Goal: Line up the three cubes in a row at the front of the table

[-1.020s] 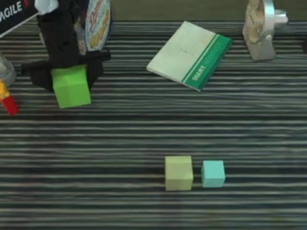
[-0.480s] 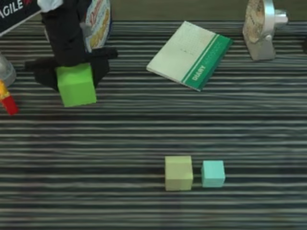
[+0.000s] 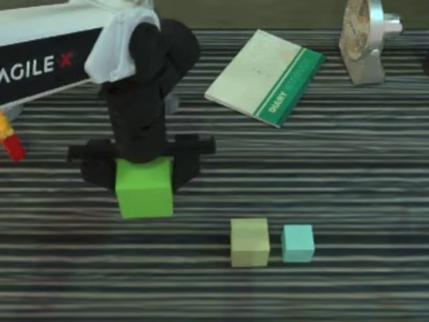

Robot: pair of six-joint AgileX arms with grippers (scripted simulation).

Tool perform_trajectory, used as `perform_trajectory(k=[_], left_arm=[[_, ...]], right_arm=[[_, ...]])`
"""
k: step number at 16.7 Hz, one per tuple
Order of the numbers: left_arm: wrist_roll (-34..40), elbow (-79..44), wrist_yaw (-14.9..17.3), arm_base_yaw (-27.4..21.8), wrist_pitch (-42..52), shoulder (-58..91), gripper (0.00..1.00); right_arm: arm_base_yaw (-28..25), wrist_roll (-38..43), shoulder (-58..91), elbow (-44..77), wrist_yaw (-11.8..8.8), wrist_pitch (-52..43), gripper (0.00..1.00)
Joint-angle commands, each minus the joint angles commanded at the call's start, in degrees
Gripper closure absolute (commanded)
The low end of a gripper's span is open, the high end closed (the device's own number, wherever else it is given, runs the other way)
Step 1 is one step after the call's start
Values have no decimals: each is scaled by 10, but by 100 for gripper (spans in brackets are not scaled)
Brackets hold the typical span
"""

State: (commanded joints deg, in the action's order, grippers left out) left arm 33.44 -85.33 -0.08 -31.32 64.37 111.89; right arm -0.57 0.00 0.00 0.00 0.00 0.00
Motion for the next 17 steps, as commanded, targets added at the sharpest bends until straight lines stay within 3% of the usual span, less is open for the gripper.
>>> perform_trajectory(k=[3,9,17], left_arm=[[16,47,0,-35,-15,-42,100],[15,57,-1,-36,-24,-41,100],[18,153,0,-39,-166,2,100]], right_arm=[[0,0,0,0,0,0,0],[0,0,0,0,0,0,0],[0,0,0,0,0,0,0]])
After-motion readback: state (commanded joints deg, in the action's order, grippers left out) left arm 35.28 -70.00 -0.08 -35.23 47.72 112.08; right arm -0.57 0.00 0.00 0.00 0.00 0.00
